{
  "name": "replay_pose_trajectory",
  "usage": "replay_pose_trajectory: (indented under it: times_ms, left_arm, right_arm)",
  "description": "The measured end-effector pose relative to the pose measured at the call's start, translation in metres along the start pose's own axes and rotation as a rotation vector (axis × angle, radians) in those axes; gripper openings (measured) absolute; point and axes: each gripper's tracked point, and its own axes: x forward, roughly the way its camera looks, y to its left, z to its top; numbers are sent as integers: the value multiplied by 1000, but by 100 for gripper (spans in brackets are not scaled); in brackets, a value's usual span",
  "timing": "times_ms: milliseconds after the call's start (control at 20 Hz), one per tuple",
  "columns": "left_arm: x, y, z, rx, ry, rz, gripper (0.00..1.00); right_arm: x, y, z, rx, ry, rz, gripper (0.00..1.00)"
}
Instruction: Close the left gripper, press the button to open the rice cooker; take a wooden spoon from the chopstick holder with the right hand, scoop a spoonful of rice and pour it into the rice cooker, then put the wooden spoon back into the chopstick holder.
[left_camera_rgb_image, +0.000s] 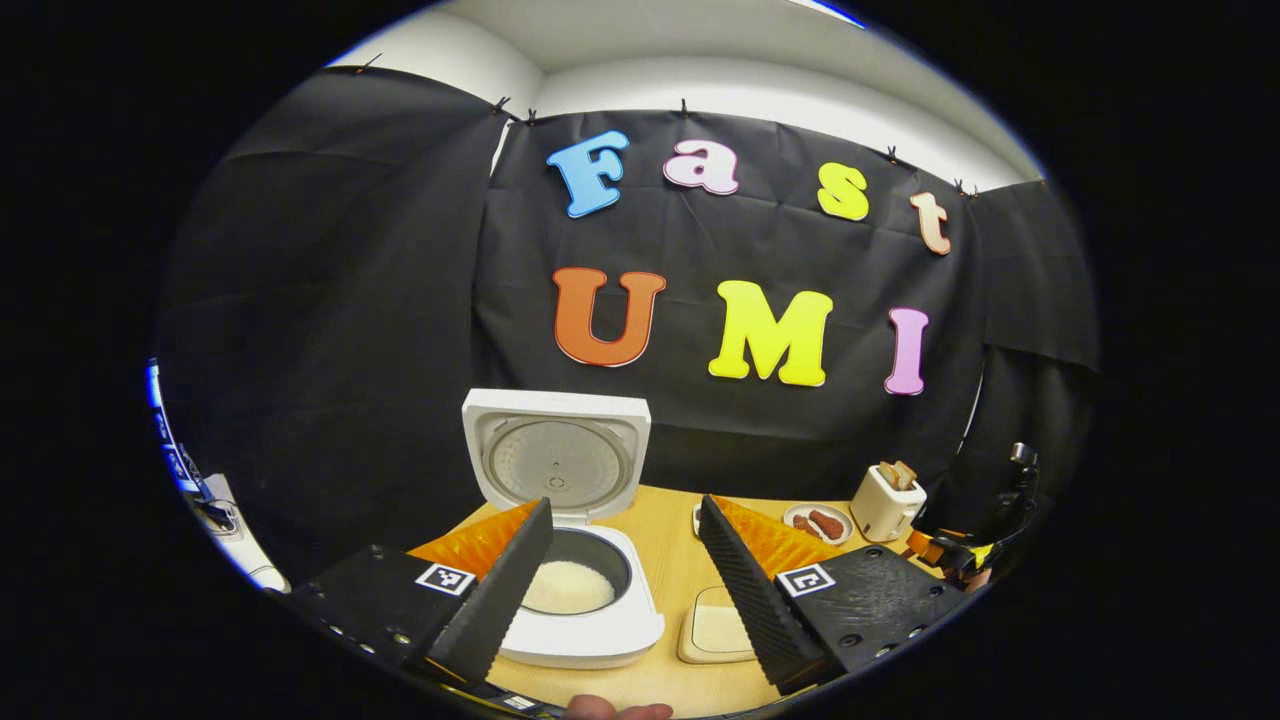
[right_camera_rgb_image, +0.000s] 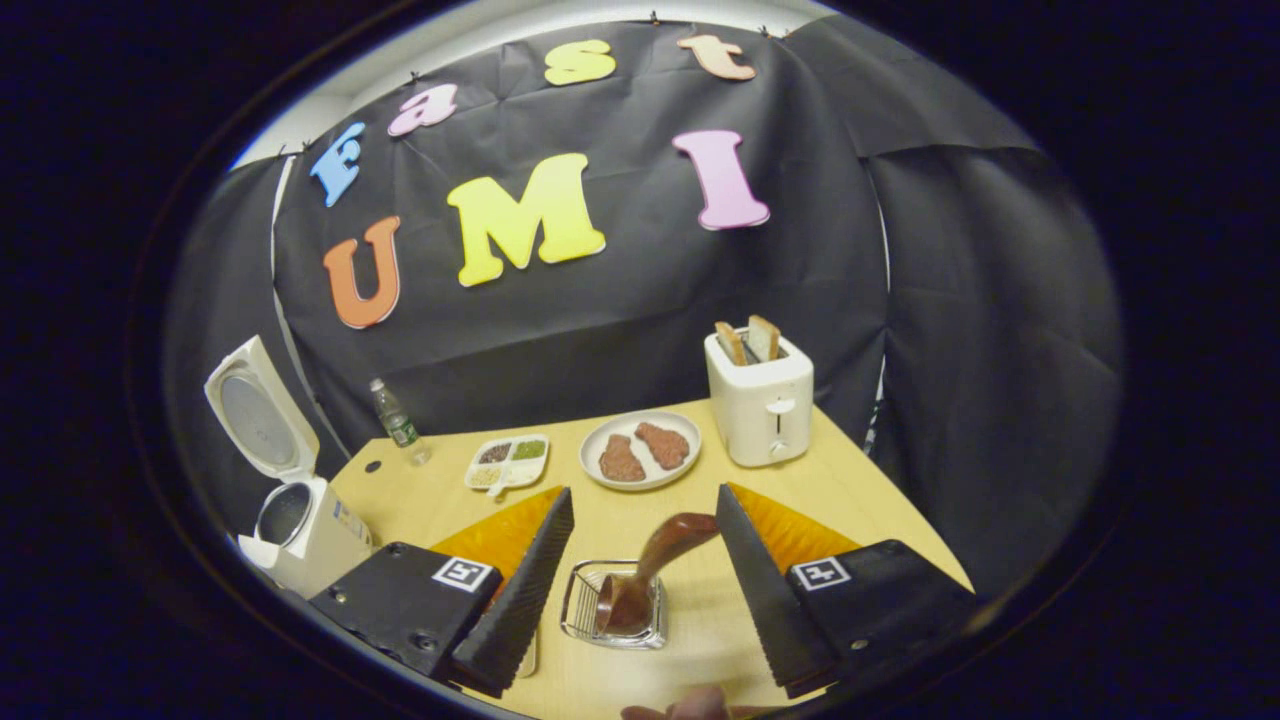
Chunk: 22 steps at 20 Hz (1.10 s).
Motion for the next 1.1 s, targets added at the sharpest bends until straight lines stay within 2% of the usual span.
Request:
replay_pose_trajectory:
  times_ms: [200,400,550,750,950,1100]
  left_arm:
    - [24,9,33,-10,-55,-4,94]
    - [59,26,67,-2,-70,13,94]
    - [99,48,79,51,-60,44,94]
    - [164,71,77,12,36,86,94]
    - [225,89,41,-41,205,126,95]
    - [244,99,31,-19,239,140,95]
  right_arm:
    - [-41,9,42,-38,-72,-19,100]
    - [-83,22,78,-73,-144,-37,99]
    - [-111,41,91,-49,-170,-7,100]
    - [-127,66,79,-51,-142,36,99]
    - [-133,80,49,-83,-55,42,100]
    - [-138,84,40,-111,-29,39,100]
